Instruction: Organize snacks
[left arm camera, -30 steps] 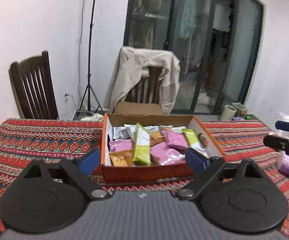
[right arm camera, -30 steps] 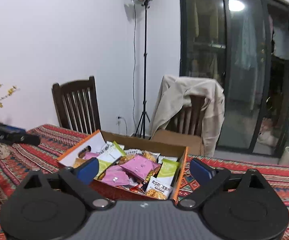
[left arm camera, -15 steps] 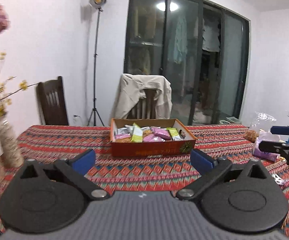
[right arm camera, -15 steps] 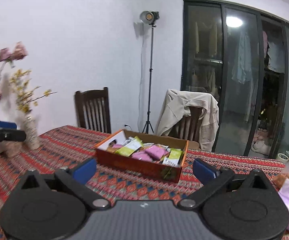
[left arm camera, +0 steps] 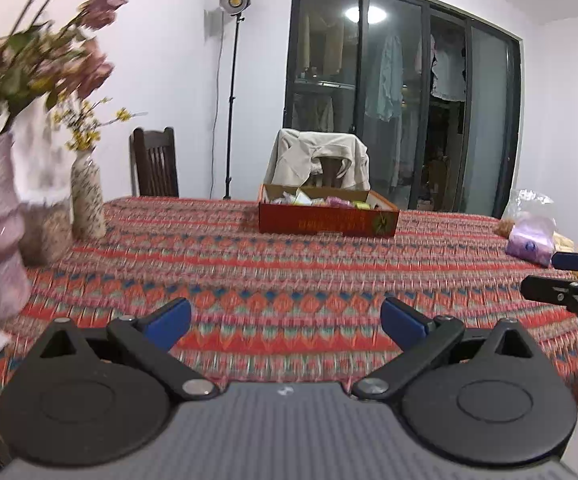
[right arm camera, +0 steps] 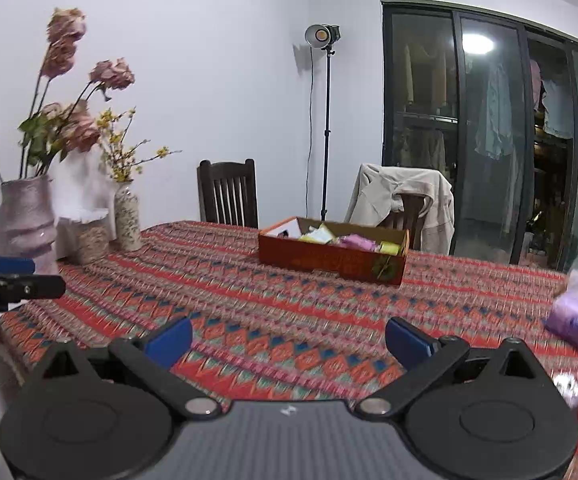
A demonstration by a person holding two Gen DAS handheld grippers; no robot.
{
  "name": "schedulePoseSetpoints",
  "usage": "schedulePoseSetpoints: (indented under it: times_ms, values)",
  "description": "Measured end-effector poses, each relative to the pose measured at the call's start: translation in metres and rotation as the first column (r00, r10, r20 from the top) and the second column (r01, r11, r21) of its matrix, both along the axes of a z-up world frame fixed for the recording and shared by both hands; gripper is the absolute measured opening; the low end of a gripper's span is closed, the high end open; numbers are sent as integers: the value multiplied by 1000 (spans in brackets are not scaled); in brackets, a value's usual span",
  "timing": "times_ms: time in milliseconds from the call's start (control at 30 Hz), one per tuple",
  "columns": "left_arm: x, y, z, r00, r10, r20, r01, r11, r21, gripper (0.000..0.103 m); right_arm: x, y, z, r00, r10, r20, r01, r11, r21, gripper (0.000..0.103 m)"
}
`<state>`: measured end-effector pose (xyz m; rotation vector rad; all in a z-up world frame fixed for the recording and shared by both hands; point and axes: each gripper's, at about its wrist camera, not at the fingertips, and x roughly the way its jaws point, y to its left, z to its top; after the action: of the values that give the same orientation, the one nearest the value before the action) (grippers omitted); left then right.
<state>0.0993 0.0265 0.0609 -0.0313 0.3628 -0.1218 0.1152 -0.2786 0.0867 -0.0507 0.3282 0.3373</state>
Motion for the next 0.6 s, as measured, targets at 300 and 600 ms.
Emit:
schedulePoseSetpoints:
  times_ms: [300,600]
  values:
    - [-56,5,-49,999,37,8,-37,999,-8,103,-69,32,-60,998,-54,9,54,998,8,103]
    - [-51,9,-95,993,48,-106,-47,999,6,103,-96,42,-103,996,-82,-18,82,997,-7,103]
